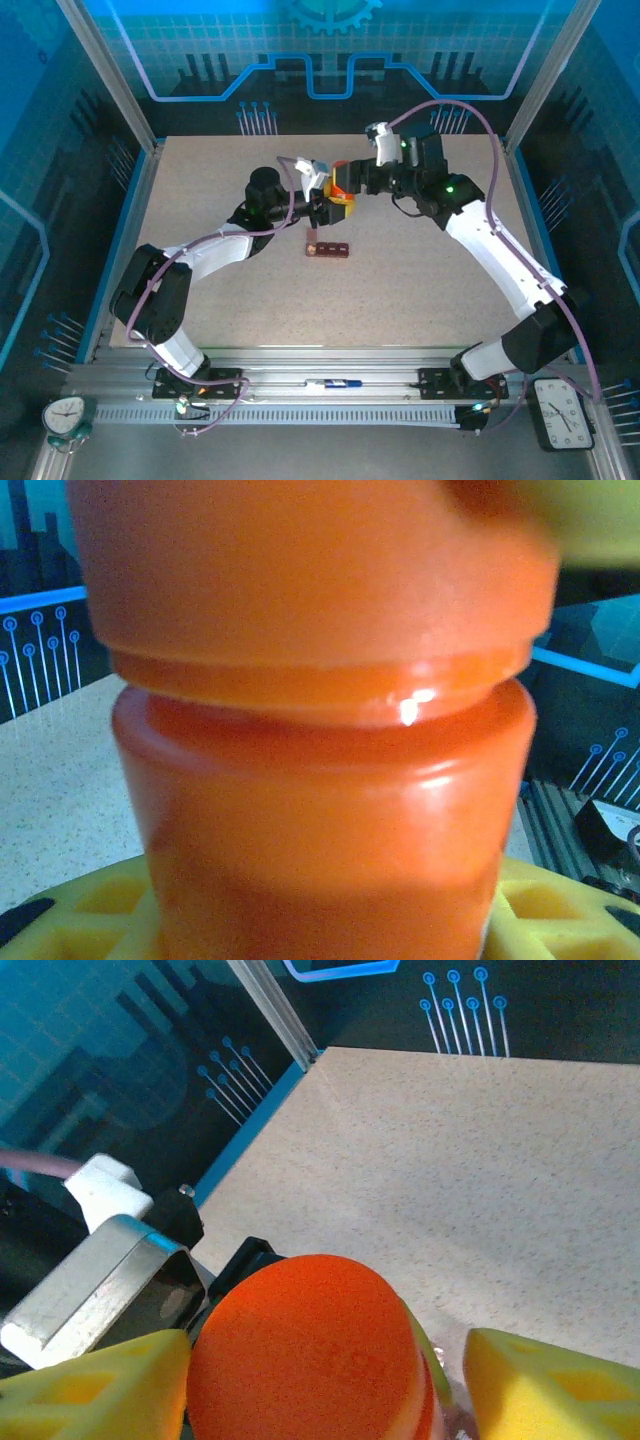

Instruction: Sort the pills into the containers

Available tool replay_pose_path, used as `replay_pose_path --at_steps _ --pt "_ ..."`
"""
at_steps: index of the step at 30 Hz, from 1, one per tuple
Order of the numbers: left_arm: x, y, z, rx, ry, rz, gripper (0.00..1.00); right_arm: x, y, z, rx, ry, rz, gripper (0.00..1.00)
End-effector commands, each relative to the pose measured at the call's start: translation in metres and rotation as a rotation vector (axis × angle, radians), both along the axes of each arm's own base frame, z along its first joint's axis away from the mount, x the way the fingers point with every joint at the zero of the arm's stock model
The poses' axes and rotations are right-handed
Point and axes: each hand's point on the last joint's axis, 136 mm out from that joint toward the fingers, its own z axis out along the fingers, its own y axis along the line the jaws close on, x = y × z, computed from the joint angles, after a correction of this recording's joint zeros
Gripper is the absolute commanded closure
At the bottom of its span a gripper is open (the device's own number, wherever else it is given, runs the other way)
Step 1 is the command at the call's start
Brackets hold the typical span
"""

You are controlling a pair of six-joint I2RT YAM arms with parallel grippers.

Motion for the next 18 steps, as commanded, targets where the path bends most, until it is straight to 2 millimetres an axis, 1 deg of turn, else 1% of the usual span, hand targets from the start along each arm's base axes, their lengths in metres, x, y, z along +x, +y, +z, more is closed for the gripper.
replay_pose_path --at_steps 1,3,6,9,12,18 --pt "0.000 0.000 0.022 -0.033 -0.096 -0.001 0.82 -0.009 -0.004 0.031 0.062 -0.025 0.066 0.18" --pt "-0.001 0.000 0.023 -0.034 -0.096 -0.007 0.82 -0.012 -0.009 0.040 0.067 -0.048 0.084 0.15" --pt "-0.004 -0.001 0.022 -0.031 -0.092 -0.024 0.82 -0.015 -0.017 0.051 0.056 -0.088 0.112 0.12" --pt "-0.008 -0.001 0.020 -0.019 -0.080 -0.047 0.82 -0.014 -0.024 0.054 0.033 -0.104 0.163 0.12" --pt "-0.012 -0.002 0.016 0.001 -0.065 -0.075 0.83 -0.012 -0.027 0.047 -0.030 -0.086 0.228 0.13" --pt "-0.022 -0.003 0.008 0.064 -0.034 -0.133 0.83 -0.020 -0.020 0.032 -0.127 -0.030 0.370 0.13"
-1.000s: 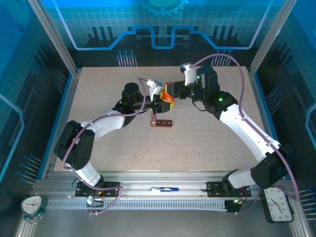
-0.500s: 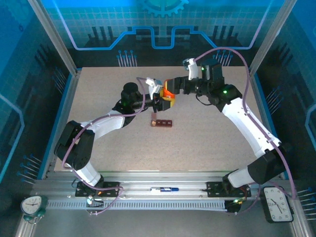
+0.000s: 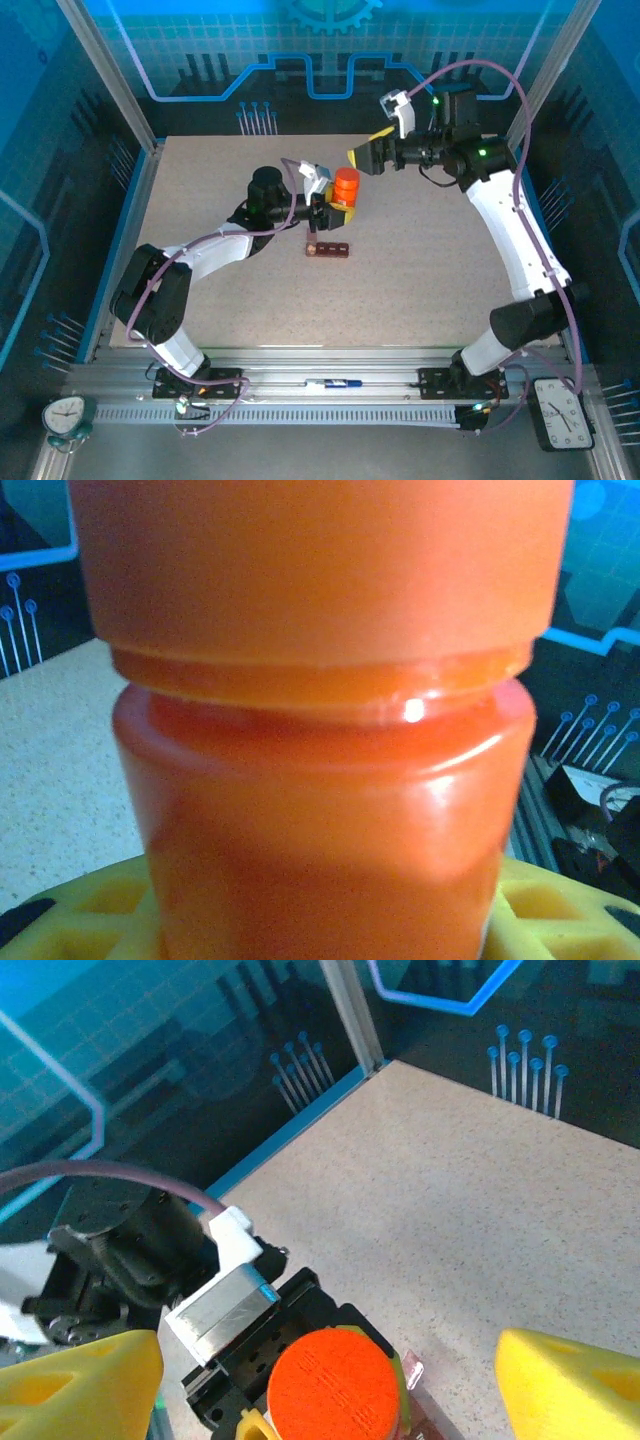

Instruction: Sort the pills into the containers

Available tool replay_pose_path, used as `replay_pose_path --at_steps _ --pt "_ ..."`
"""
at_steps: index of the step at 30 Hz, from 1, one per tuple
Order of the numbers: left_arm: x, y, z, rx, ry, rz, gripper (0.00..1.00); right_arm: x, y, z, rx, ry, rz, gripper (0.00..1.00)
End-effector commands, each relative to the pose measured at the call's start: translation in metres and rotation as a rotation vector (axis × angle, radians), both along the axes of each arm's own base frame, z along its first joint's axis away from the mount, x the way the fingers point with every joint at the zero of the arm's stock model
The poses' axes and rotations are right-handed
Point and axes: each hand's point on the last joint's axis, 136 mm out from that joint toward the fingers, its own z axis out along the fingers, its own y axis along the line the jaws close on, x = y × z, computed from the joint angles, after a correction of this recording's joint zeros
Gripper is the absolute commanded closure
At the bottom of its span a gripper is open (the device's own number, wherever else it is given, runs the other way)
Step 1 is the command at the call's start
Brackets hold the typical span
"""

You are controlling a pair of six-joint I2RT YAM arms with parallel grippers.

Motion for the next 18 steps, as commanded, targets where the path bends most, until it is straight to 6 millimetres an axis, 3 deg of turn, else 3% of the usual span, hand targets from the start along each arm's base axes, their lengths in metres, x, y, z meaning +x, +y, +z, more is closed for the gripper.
replay_pose_path --at_steps 1,18 --pt "-0.011 0.001 0.020 0.019 -0.062 -0.067 0.83 -0.022 0.004 -0.026 -0.089 0.080 0.126 0.13" --pt "-0.016 0.003 0.018 0.038 -0.051 -0.087 0.83 -0.029 0.017 -0.061 -0.184 0.154 0.186 0.15"
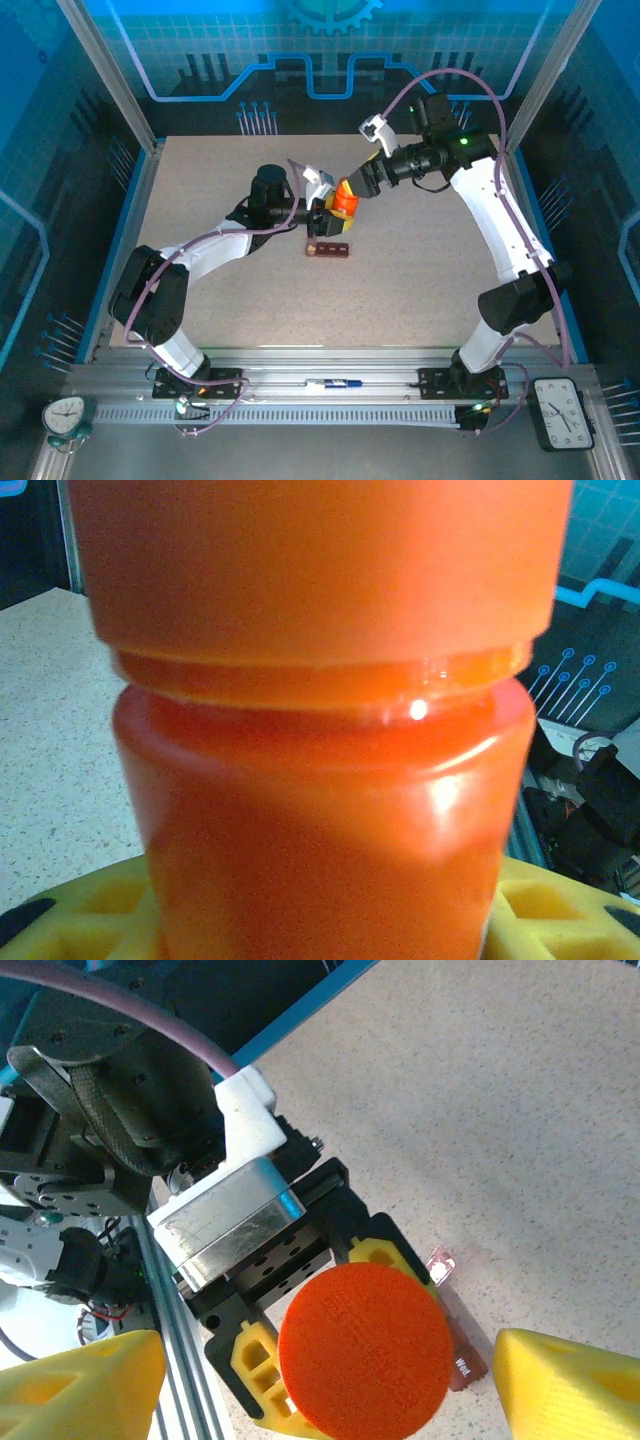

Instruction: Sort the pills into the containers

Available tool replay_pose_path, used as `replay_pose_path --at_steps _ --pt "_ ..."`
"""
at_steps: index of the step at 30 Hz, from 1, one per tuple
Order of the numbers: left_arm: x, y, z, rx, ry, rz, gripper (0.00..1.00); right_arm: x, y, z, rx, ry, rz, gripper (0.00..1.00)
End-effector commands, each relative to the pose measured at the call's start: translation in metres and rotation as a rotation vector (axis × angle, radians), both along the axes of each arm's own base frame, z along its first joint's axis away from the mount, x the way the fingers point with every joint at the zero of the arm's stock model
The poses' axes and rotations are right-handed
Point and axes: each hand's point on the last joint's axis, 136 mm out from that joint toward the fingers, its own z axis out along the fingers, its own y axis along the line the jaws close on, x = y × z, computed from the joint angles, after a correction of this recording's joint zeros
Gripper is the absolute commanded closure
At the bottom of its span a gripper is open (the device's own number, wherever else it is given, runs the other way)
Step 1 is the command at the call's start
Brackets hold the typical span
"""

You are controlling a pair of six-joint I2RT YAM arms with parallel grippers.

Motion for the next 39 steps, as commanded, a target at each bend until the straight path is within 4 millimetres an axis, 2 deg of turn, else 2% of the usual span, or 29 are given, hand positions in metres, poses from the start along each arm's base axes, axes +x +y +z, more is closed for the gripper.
replay_pose_path --at_steps 1,19,28,35,39 --pt "-0.005 0.002 0.032 -0.038 -0.084 -0.028 0.83 -0.003 0.004 -0.008 -0.031 0.017 0.026 0.16" --pt "-0.006 0.003 0.035 -0.042 -0.093 -0.032 0.83 0.007 0.009 -0.022 -0.051 0.051 0.005 0.27" --pt "-0.004 0.002 0.036 -0.046 -0.094 -0.029 0.83 0.004 0.014 -0.030 -0.041 0.084 0.016 0.51" --pt "0.001 0.002 0.041 -0.060 -0.113 -0.003 0.83 0.000 0.018 -0.048 -0.039 0.119 -0.049 0.58" --pt "0.005 0.002 0.044 -0.070 -0.124 0.012 0.83 0.004 0.018 -0.063 -0.042 0.161 -0.173 0.60"
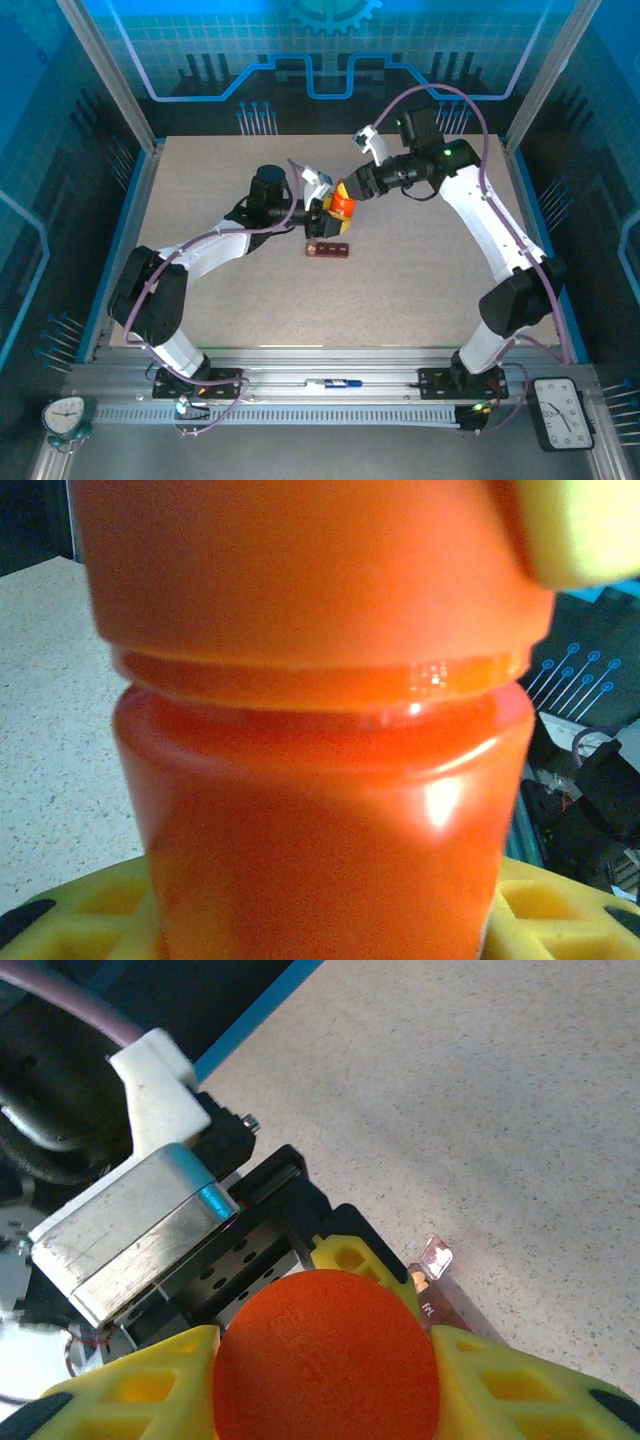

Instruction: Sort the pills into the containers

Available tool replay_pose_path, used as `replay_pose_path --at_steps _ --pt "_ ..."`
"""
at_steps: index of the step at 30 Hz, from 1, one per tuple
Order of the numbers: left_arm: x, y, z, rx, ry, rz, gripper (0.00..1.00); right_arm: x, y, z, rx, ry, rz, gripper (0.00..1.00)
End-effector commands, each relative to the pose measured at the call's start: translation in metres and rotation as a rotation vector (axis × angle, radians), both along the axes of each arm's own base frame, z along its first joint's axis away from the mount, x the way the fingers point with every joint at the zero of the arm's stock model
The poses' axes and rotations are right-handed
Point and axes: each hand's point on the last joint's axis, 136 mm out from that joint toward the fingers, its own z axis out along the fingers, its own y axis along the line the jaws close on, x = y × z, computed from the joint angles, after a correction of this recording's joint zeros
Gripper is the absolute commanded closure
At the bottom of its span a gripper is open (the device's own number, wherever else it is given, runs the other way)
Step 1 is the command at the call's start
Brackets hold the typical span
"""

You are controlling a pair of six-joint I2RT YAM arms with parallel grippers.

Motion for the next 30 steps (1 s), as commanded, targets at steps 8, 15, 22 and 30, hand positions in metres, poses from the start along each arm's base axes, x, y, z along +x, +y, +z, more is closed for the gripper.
replay_pose_path --at_steps 8,15,22,30 --pt "0.011 -0.002 0.052 -0.091 -0.181 0.022 0.83 -0.008 0.015 -0.050 -0.044 0.109 -0.309 0.58" --pt "0.011 -0.003 0.050 -0.090 -0.178 0.021 0.83 -0.001 0.015 -0.034 -0.033 0.092 -0.292 0.55" --pt "0.011 -0.003 0.048 -0.090 -0.175 0.019 0.83 0.009 0.008 -0.003 0.020 0.073 -0.265 0.44" --pt "0.010 -0.003 0.046 -0.094 -0.171 0.012 0.83 0.015 -0.011 0.035 0.124 0.041 -0.239 0.22"
